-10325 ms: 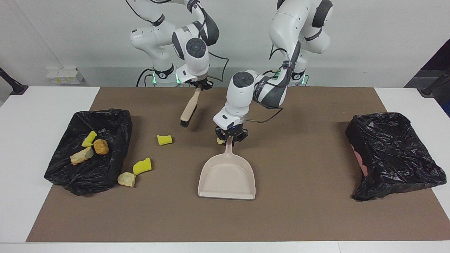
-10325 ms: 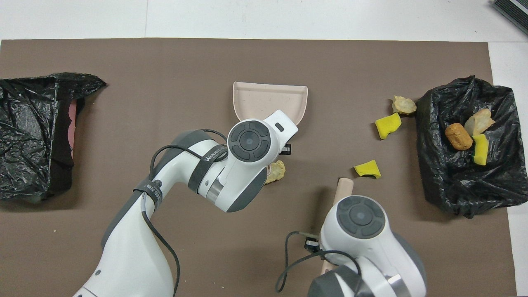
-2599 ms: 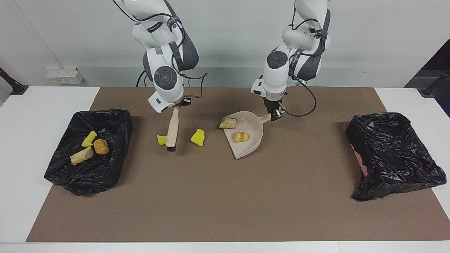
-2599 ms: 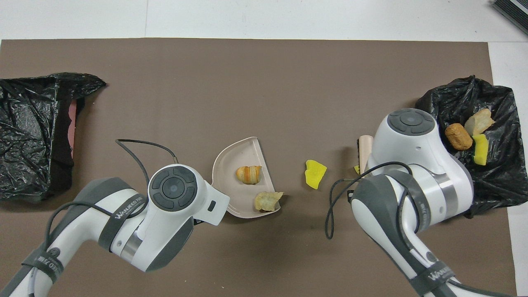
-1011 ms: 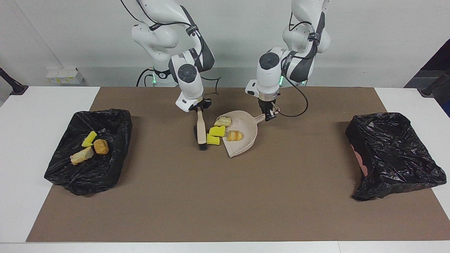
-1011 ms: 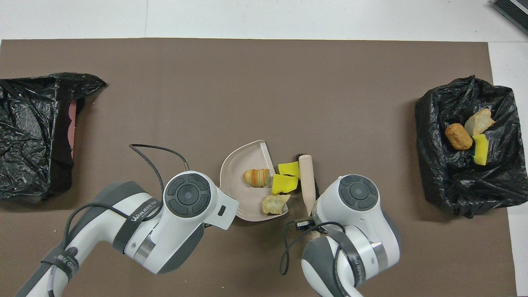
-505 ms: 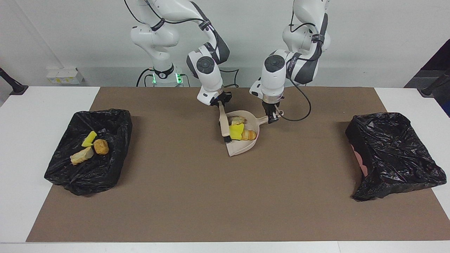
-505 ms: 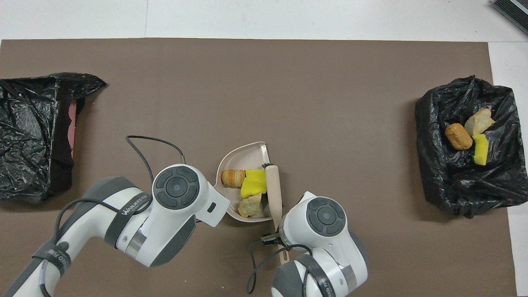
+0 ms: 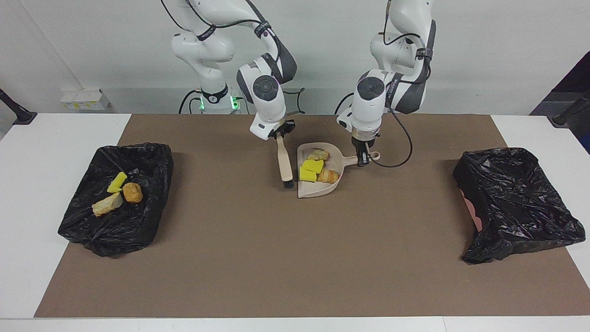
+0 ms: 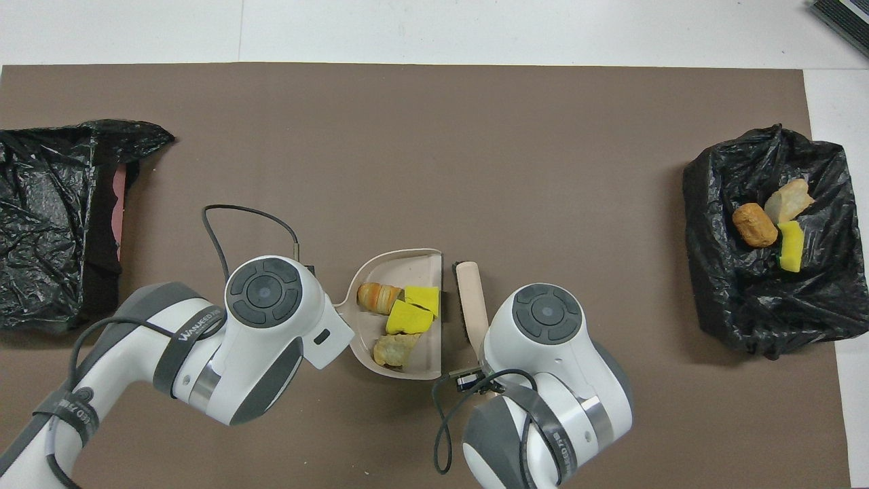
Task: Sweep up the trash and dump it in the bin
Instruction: 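Carry the loaded dustpan with the left gripper to the nearby trash bag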
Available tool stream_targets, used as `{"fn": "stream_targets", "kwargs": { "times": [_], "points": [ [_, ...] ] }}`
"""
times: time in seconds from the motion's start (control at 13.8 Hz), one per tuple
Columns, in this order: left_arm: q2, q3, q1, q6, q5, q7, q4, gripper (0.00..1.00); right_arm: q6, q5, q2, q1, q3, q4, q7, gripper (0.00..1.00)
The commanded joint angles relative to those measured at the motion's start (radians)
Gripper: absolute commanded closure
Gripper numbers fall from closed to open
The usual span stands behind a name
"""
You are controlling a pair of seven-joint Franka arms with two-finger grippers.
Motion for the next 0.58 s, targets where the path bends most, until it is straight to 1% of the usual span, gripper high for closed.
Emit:
{"fn": "stream_targets", "kwargs": {
  "times": [0.0, 0.07, 0.14, 0.36, 0.43, 0.51],
  "points": [
    [-0.008, 0.018, 0.017, 0.005, 0.010, 0.091, -0.005, 1.00, -0.014, -0.030, 0.003, 0.010, 0.015, 0.014, 0.044, 1.00],
    [-0.015, 0.062, 0.014, -0.001, 0.010, 0.144, 0.009, 1.00, -0.013, -0.030, -0.008, 0.030, 0.015, 0.008, 0.055, 1.00],
    [-0.025, 0.084, 0.016, -0.012, 0.008, 0.178, 0.015, 1.00, -0.013, -0.030, -0.008, 0.045, 0.015, 0.006, 0.069, 1.00],
    [-0.081, 0.182, 0.016, -0.028, 0.007, 0.293, 0.021, 1.00, -0.010, -0.030, -0.007, 0.093, 0.016, 0.008, 0.153, 1.00],
    [-0.106, 0.231, 0.014, -0.059, -0.002, 0.341, 0.038, 1.00, -0.007, -0.026, -0.005, 0.120, 0.018, 0.011, 0.189, 1.00],
    [-0.108, 0.274, 0.016, -0.087, -0.024, 0.382, 0.070, 1.00, 0.022, -0.023, 0.003, 0.167, 0.016, 0.011, 0.241, 1.00]
  ]
}}
